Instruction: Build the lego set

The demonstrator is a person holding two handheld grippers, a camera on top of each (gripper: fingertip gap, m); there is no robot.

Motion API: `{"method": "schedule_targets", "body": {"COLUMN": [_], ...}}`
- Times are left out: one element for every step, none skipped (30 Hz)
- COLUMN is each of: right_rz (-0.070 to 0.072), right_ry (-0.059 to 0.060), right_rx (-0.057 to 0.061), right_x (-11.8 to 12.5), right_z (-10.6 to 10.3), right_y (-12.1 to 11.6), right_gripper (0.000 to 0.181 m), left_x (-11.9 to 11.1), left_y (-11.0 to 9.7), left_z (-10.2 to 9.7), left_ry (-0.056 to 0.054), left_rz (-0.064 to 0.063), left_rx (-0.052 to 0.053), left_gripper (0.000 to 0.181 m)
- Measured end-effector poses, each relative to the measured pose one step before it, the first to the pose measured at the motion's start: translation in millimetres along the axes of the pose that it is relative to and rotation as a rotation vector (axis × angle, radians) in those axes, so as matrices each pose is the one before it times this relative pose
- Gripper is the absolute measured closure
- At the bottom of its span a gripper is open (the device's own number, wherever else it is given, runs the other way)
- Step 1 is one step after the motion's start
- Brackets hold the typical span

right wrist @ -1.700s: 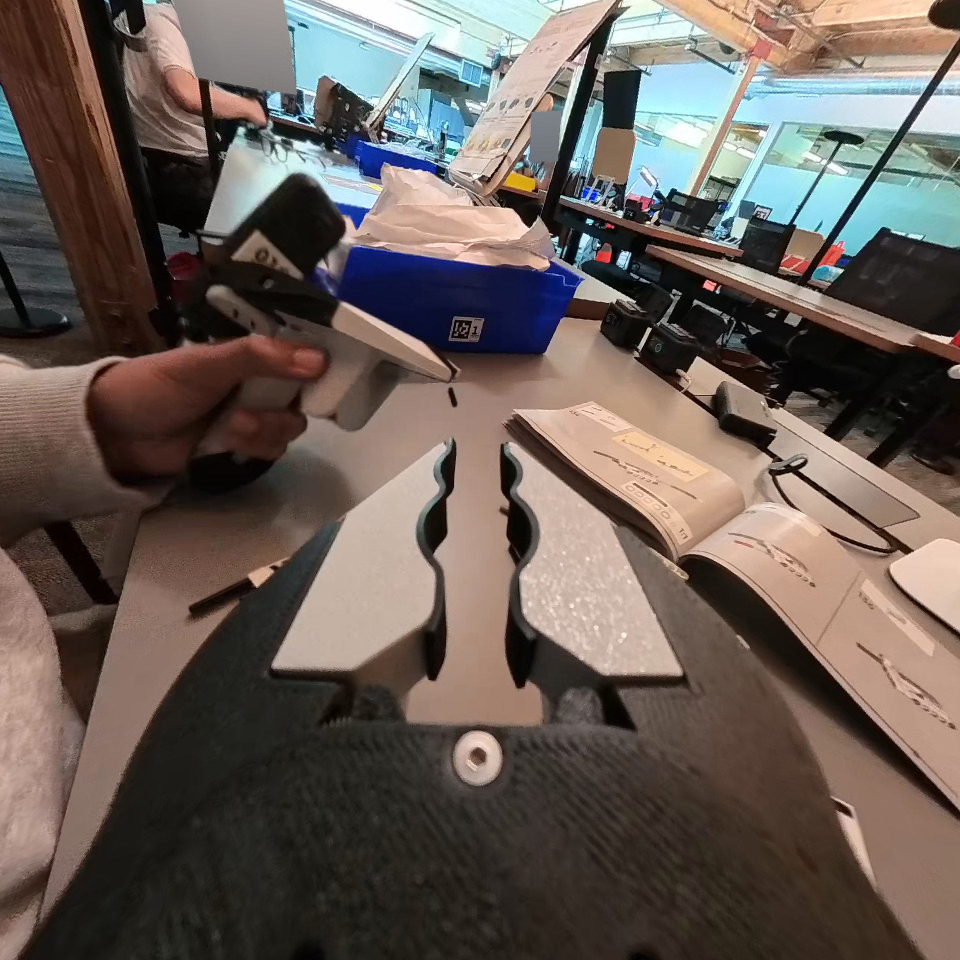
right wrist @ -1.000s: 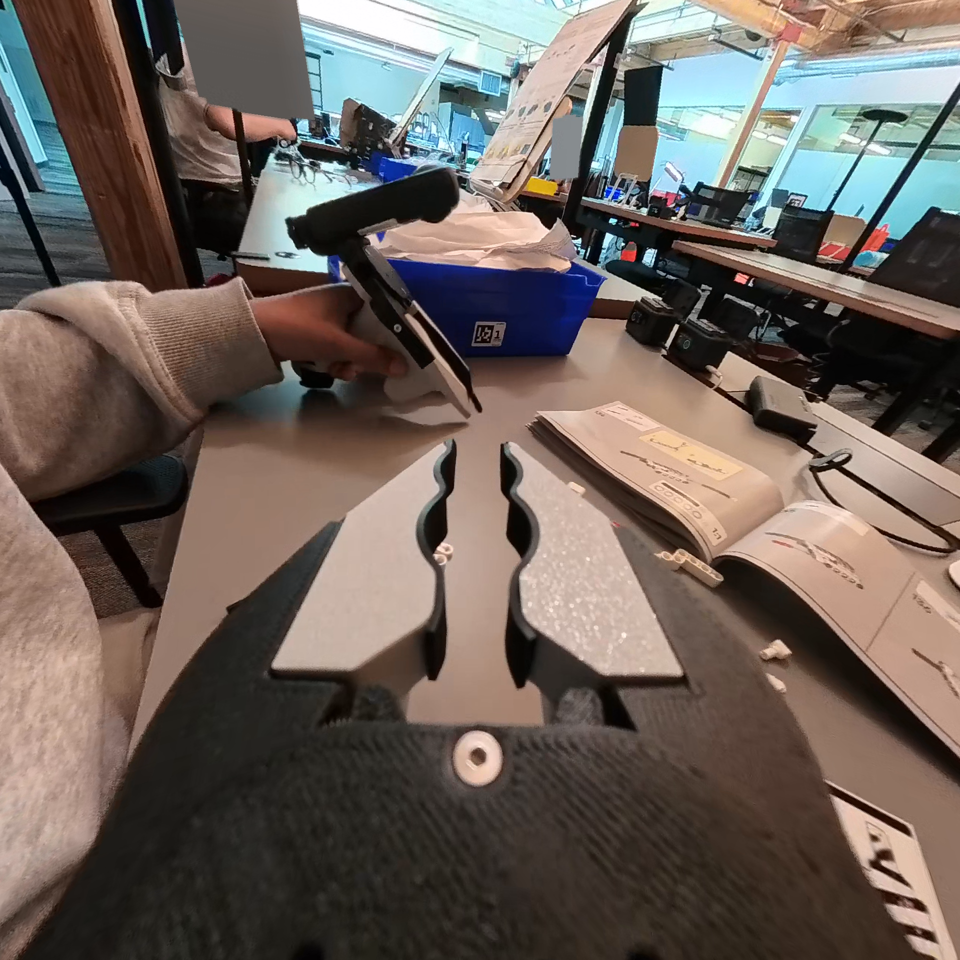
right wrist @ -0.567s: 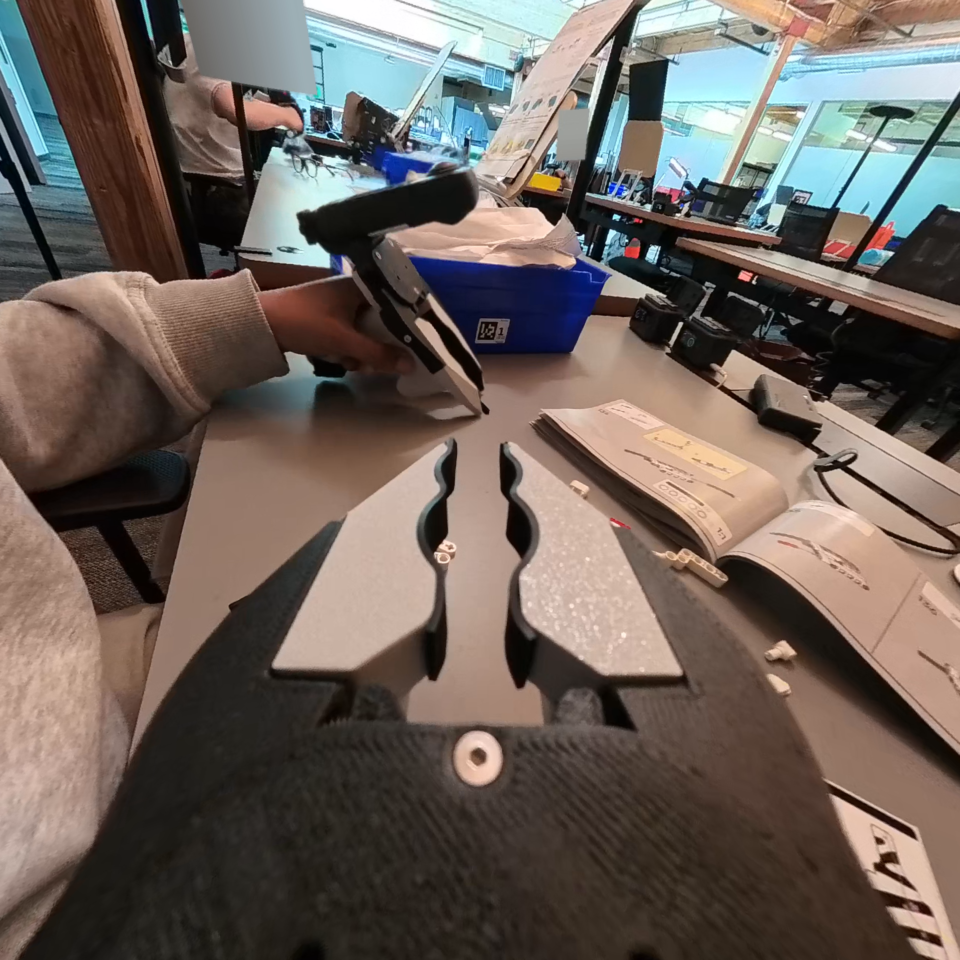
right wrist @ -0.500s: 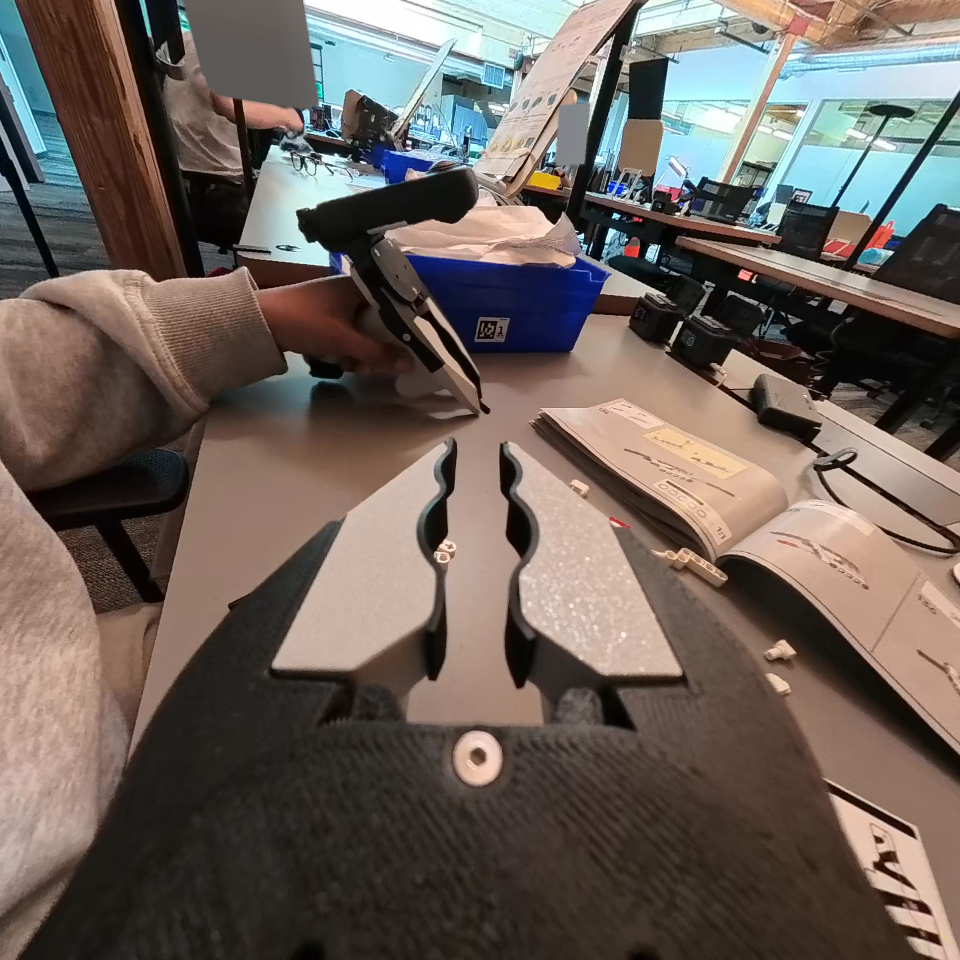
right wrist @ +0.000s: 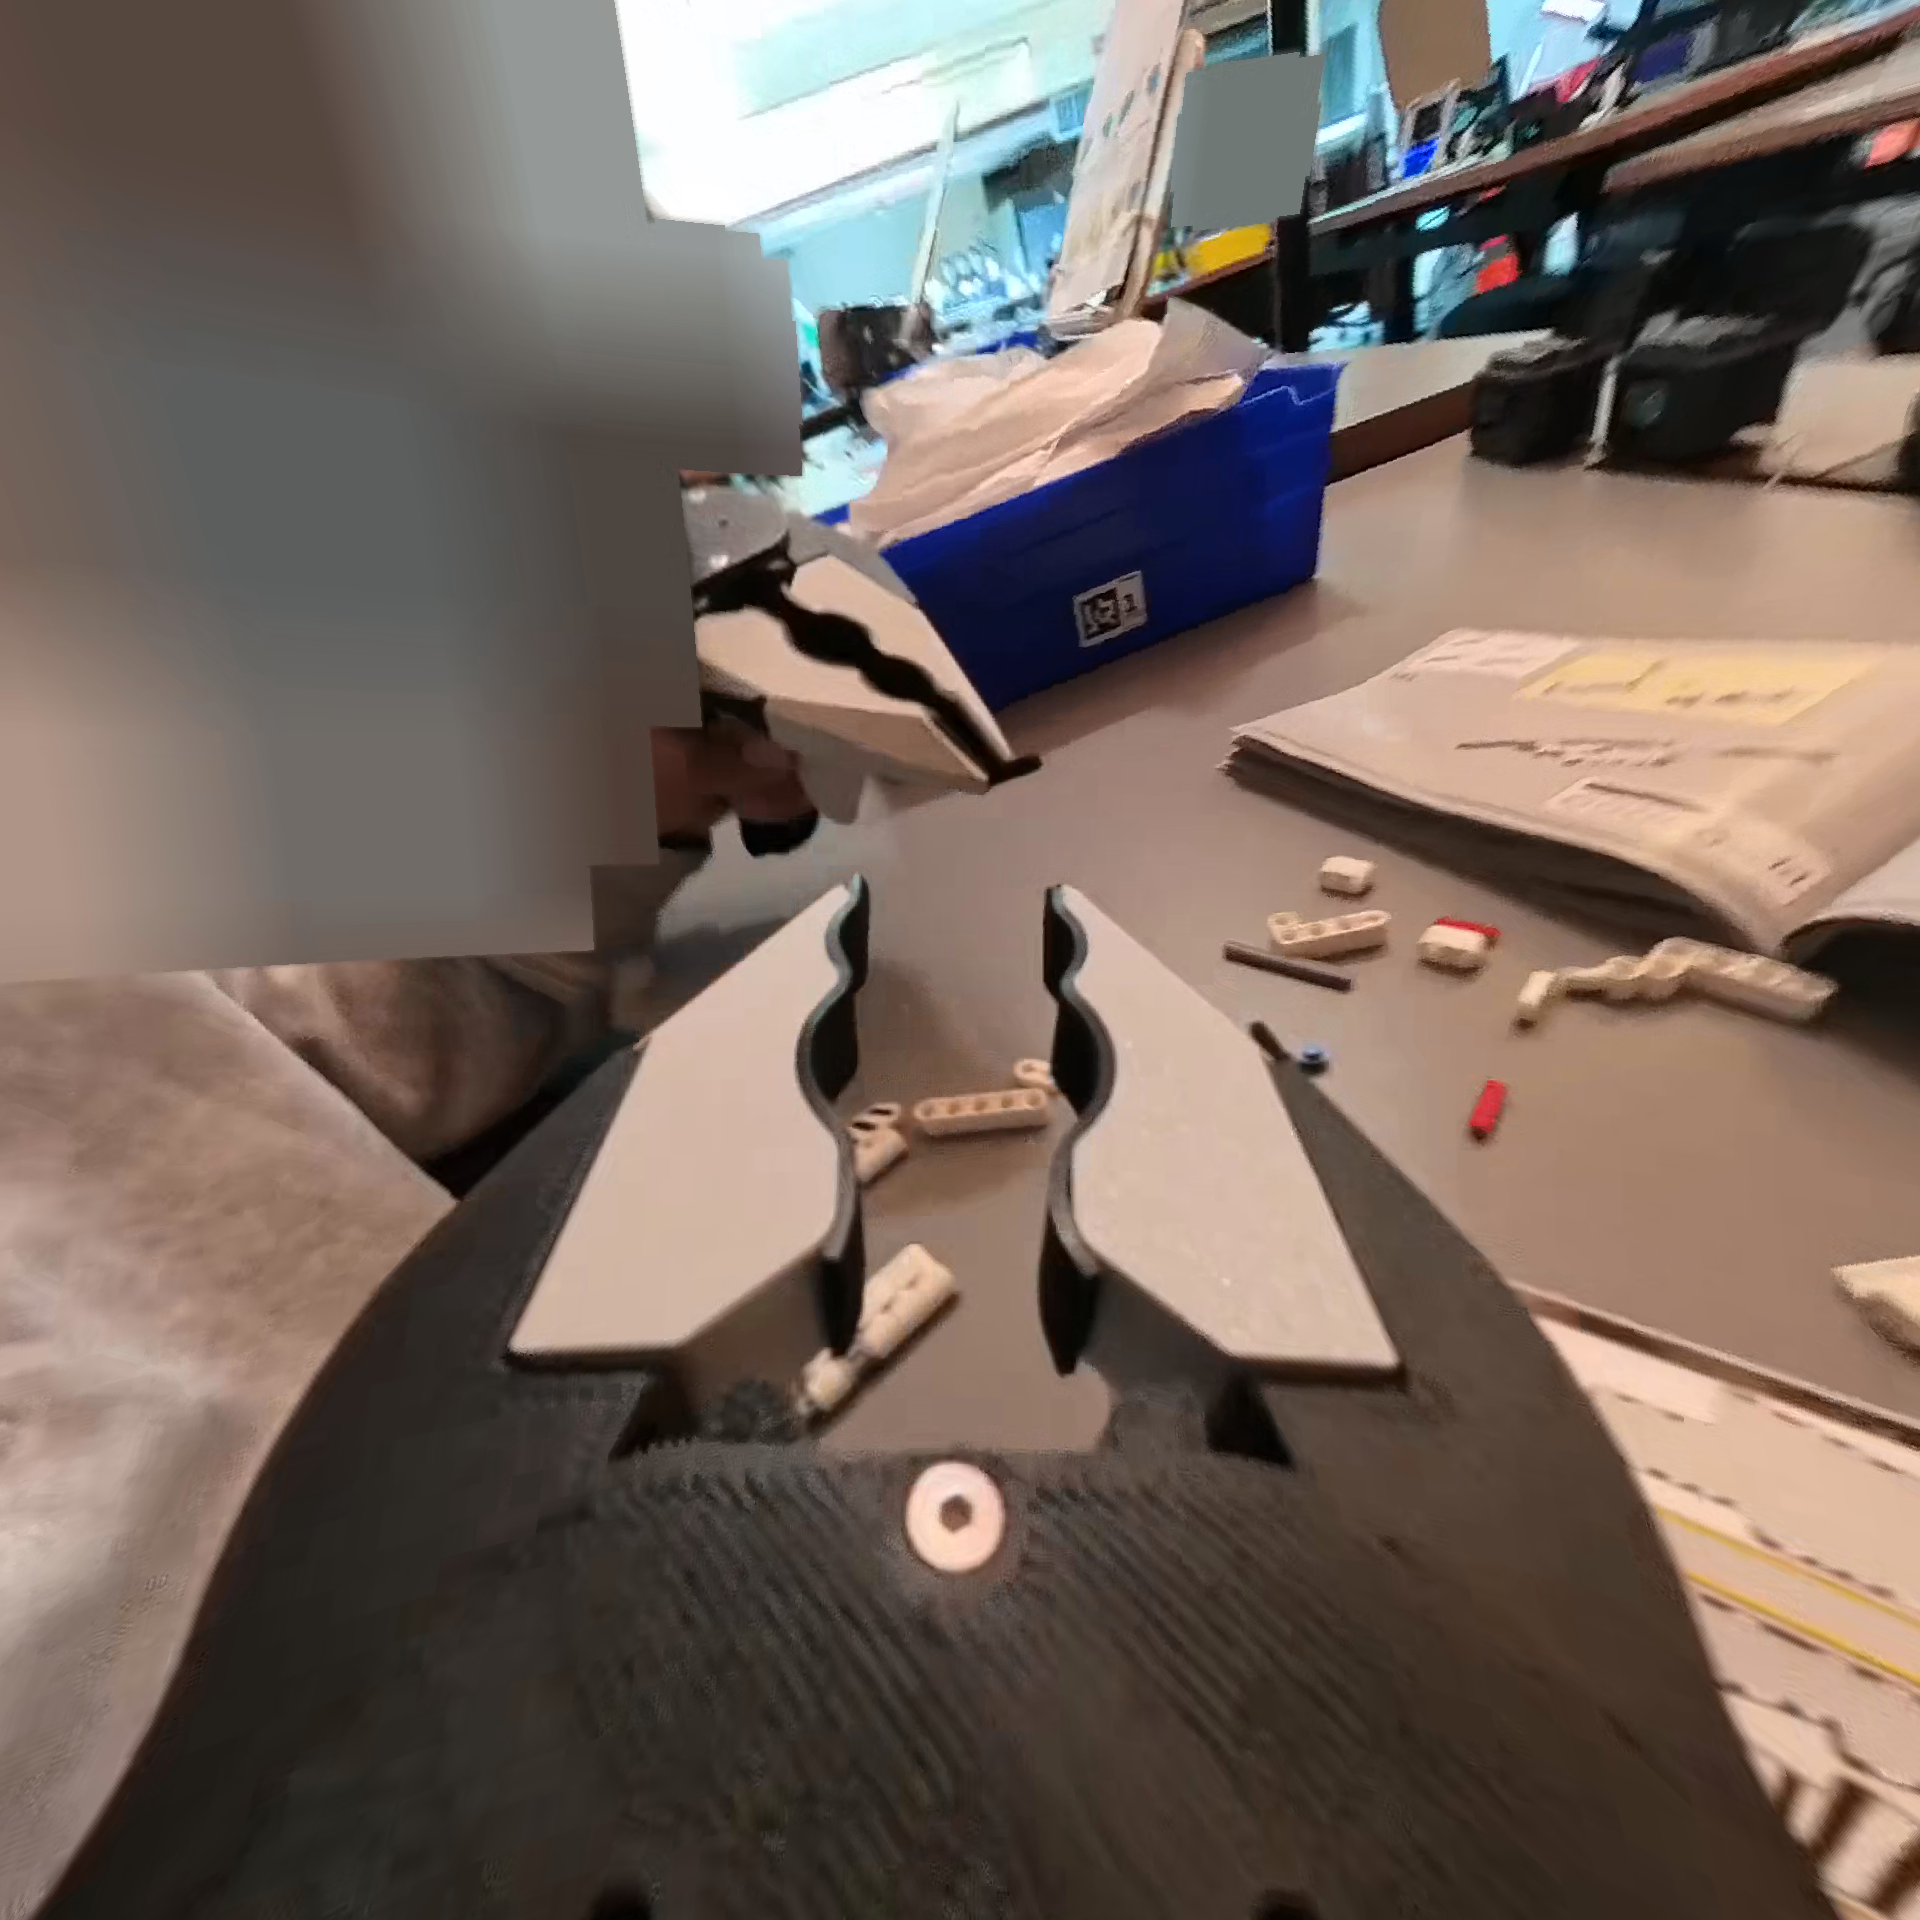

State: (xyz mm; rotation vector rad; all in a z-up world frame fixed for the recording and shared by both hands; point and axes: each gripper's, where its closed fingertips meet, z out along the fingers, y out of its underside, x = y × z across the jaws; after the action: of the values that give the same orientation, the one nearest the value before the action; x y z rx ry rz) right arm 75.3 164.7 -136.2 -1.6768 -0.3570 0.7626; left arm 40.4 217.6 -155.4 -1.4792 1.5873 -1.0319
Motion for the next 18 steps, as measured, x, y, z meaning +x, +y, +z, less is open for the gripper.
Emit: {"method": "schedule_targets", "body": {"right_rz": [0.0603,0.0529,0.0424,0.0281,0.0163,0.0077,-0.0001,-0.0040,-0.0054,-0.0044,-0.0030,-0.0007,-0.0005,-0.0007,-0.0004,-0.0002,-0.0002,-0.0010], "right_ry": [-0.0282,-0.0296,-0.0376,-0.0427,-0.0320,-0.0125,-0.0035,-0.0004,-0.0017,-0.0041,-0.0057,-0.0043,-0.0035,-0.0032,-0.0019,-0.0009,0.0003,-0.0010], "right_rx": [0.0145,0.0166,0.0160,0.0120,0.0060,-0.0040,-0.0114,-0.0127,-0.0104,-0.0079,-0.0062,-0.0040,-0.0001,0.0023,0.0028,0.0011,-0.0035,-0.0082], "right_x": [0.53,-0.18,-2.21,-4.06,-3.61,-1.37,-0.57,-0.47,-0.78,-1.10,-1.15,-0.72,-0.63,-0.65,-0.27,-0.14,0.15,-0.17], "right_z": [-1.67,-1.68,-1.56,-1.23,-0.53,0.20,0.75,1.01,1.05,0.94,0.62,0.45,0.01,-0.10,-0.16,-0.20,0.17,0.51], "right_y": [-1.34,-1.57,-1.78,-1.45,-0.50,0.99,2.07,2.24,1.79,1.36,1.08,0.67,-0.01,-0.42,-0.50,-0.14,0.56,1.45], "right_gripper": [0.149,0.152,0.158,0.166,0.169,0.169,0.168,0.167,0.167,0.167,0.167,0.168,0.169,0.169,0.170,0.172,0.175,0.177], "left_x": [11.79,10.79,9.33,7.58,6.37,5.60,4.76,4.23,3.00,1.79,0.90,0.78,1.23,1.14,0.75,0.30,-0.01,-0.14], "left_y": [-6.71,-5.99,-4.97,-3.68,-3.11,-3.06,-2.69,-2.25,-0.99,-0.07,0.27,0.60,0.73,0.99,1.46,1.48,0.82,0.20], "left_z": [2.56,2.64,2.54,2.20,1.87,1.42,1.31,1.25,1.21,1.27,1.15,0.90,0.83,0.95,1.03,0.81,0.71,0.36], "left_ry": [0.0309,0.0321,0.0306,0.0258,0.0220,0.0189,0.0178,0.0155,0.0099,0.0038,-0.0013,-0.0001,0.0057,0.0066,0.0034,0.0002,-0.0014,-0.0018], "left_rz": [0.0345,0.0244,0.0161,0.0121,0.0094,0.0089,0.0059,0.0045,0.0040,0.0047,0.0057,0.0045,-0.0002,-0.0018,0.0007,0.0022,0.0015,0.0008], "left_rx": [0.0171,0.0149,0.0109,0.0058,0.0049,0.0072,0.0064,0.0048,-0.0013,-0.0059,-0.0077,-0.0069,-0.0068,-0.0067,-0.0074,-0.0068,-0.0034,0.0007], "left_gripper": [0.178,0.178,0.178,0.178,0.178,0.177,0.177,0.177,0.178,0.178,0.178,0.178,0.178,0.178,0.178,0.178,0.178,0.178]}}
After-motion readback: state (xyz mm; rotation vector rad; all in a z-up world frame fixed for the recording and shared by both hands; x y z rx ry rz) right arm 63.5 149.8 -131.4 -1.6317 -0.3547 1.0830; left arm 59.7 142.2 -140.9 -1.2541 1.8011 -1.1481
